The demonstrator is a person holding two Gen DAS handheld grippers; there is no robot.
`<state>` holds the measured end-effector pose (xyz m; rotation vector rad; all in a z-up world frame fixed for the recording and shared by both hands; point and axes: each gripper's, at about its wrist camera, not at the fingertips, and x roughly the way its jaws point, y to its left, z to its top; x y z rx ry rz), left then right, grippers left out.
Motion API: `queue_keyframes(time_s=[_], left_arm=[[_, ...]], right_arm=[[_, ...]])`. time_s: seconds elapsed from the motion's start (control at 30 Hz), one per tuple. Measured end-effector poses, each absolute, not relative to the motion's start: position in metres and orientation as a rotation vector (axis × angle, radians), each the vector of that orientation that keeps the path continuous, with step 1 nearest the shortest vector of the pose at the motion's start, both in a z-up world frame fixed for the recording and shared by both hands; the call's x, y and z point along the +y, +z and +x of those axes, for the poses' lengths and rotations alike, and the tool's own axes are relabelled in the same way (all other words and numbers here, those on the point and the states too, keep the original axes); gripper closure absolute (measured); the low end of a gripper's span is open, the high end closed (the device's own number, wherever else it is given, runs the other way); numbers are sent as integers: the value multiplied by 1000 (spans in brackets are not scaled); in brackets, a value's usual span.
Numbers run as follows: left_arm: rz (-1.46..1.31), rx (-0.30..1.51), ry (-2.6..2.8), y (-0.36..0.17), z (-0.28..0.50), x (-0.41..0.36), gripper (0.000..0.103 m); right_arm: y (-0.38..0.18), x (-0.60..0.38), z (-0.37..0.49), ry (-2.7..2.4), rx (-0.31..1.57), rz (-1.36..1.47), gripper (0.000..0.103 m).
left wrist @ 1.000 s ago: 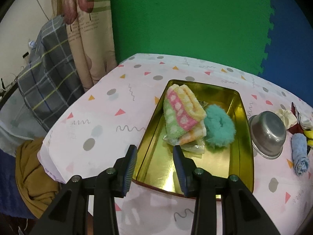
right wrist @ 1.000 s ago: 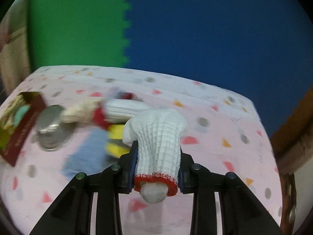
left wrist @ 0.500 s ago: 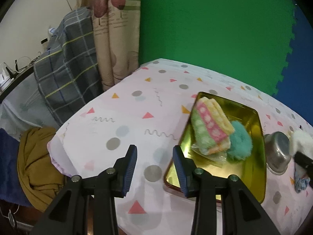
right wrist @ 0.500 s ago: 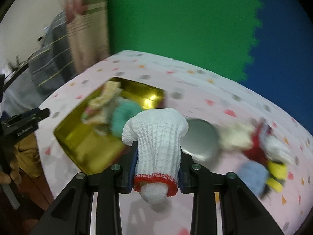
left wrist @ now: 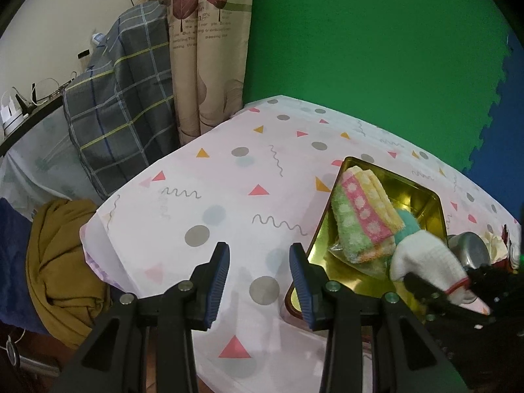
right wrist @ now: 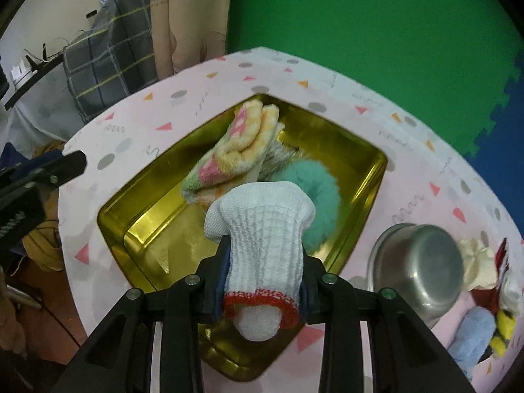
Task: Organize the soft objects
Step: 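Carry the white knit glove into the gold tin and open the right gripper, then move the right gripper to the blue towel and close on it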
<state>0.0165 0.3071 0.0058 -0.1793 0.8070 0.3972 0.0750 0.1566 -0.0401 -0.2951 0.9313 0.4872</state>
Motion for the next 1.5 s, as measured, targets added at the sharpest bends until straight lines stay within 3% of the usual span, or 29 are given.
queue_keyframes(time_s=[0.27, 0.4, 0.87, 1.17, 1.33, 1.5], left_arm=[[-164, 815, 386, 3, 18, 302, 64], [-160, 824, 385, 1, 18, 301, 64], [-127, 836, 373, -3, 20, 291, 64], [-88, 843, 362, -5, 22, 280, 64], [-66, 843, 344, -6, 22, 273, 64], [-42, 850, 325, -8, 24, 264, 64]], right_arm=[[-50, 158, 71, 502, 945, -284, 61], [-42, 154, 66, 496, 921, -279, 50], [-7, 93, 36, 423, 838, -204, 43], [-21, -20, 30, 184, 889, -146, 41], [-33, -72, 31, 51, 915, -102, 32], [-49, -97, 36, -2, 947, -55, 32]])
